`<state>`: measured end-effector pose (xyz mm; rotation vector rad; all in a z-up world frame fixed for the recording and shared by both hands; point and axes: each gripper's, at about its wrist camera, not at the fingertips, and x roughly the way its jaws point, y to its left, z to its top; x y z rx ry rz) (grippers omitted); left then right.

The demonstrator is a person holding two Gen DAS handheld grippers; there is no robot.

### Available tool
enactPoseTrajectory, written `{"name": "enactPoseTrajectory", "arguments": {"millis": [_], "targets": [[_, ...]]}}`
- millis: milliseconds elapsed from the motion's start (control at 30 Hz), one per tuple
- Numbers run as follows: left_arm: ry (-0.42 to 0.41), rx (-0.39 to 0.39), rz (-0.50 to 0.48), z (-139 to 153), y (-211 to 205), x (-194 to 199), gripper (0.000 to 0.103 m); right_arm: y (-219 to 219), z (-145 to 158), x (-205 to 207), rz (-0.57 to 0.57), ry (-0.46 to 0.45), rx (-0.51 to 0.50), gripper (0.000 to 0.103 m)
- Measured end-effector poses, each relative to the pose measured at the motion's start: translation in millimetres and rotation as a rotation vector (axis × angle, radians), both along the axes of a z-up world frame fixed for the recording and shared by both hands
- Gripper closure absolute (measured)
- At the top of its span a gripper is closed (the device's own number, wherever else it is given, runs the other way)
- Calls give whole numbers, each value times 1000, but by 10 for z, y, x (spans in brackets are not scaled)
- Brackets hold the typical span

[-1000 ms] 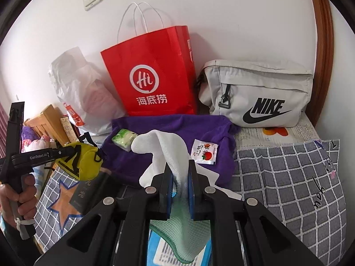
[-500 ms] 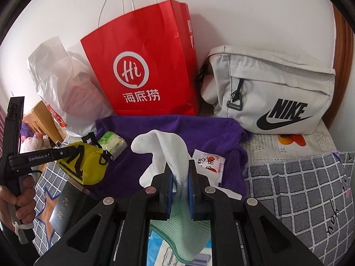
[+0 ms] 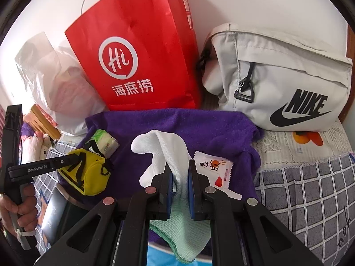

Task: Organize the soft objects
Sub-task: 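Carry the glove and the yellow pouch over the purple towel with both tools, then open both tools to drop the glove and pouch on the towel, then grasp the black watch strap with the right tool while the left tool reaches toward the clear plastic bag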

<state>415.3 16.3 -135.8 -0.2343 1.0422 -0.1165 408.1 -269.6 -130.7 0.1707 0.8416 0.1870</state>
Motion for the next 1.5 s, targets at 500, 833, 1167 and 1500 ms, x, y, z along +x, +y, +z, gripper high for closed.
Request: {"name": "enactPoseTrajectory", "arguments": {"millis": [500,833,1167,1500], "targets": [[42,14,-16,-130,-96,111,69,-23,-229,146,-3,95,-53,65],[-19,41,44,102,27,-55,50,-84,87,-163,-40,12,-80,42],[-96,39,58,397,288,-740,50,73,347,-1007,49,-22,18,42],[-101,5,31,382,375,-1513,50,171,234,-1995,105,21,38,63]]}}
